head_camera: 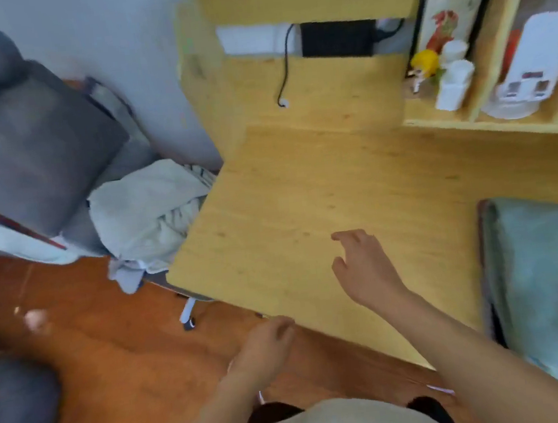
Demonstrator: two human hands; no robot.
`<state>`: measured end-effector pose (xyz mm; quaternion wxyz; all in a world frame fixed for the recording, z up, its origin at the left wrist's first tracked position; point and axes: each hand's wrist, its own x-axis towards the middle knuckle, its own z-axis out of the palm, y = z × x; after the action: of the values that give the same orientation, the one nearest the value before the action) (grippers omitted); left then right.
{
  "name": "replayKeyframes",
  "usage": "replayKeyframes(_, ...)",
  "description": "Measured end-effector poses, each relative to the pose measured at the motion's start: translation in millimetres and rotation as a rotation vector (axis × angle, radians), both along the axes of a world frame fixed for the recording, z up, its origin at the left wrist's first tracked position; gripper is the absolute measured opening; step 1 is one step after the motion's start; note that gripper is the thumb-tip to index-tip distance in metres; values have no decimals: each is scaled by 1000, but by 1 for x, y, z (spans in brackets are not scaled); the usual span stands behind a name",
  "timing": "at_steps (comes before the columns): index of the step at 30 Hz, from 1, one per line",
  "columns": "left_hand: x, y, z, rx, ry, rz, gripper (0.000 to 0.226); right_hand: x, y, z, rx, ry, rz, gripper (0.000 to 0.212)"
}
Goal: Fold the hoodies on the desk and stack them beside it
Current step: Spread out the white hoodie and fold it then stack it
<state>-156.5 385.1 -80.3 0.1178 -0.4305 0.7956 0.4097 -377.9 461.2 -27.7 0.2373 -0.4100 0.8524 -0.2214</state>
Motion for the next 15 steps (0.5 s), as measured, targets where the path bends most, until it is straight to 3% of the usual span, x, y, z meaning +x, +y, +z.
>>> replayKeyframes(4,80,-119,1,63,78,249,20,74,-133,-6,-59,-34,14,44)
replayKeyframes(10,165,-265,13,137,112,364,24,189,-261,-14,111,-239,91,45)
replayKeyframes(15,186,-411,-6,257,254,982,57,216,-340,-11,124,-258,41,50)
